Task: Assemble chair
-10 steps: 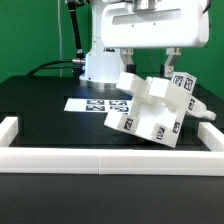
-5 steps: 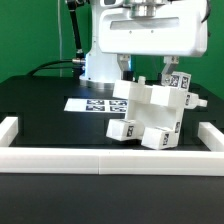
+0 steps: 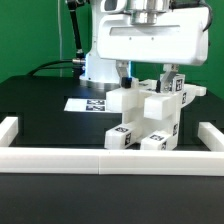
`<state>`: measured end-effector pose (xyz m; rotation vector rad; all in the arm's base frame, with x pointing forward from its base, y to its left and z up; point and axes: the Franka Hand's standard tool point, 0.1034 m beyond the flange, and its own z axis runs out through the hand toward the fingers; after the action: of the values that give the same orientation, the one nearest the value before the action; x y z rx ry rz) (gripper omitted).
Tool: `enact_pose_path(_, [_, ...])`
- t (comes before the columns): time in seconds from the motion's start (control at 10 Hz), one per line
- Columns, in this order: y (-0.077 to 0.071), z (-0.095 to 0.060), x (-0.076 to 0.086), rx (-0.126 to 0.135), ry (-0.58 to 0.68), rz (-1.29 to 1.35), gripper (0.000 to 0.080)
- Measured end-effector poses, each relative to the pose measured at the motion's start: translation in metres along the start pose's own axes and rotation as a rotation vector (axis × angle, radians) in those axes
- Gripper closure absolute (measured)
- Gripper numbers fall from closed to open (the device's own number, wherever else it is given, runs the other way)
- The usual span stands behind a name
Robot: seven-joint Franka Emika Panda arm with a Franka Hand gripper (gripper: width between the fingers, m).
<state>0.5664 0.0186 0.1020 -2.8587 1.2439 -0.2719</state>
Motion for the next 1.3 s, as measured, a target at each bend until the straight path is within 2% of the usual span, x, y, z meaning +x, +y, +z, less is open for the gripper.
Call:
enact_pose_path(0.3, [-0.001,0.0,0.005,0.009,0.02,0.002,0.015])
enact_pose_path(0.4, [-0.003,-0.005,0.003,0.012,0.007,0.002,0.015])
enact_pose_path(0.7, [-0.019,-0.034,-0.007,0.055,-0.028,-0.001,0.015])
enact_pose_path(0.8, [-0.021,-0.039,-0.016,0.066,-0.038,-0.002,0.015])
enact_pose_path(1.0, [-0.023,-0.041,-0.026,0.076,-0.054,0.003,0.015])
enact_pose_path(1.3, [-0.022,-0.039,-0.026,0.073,-0.054,0.002,0.015])
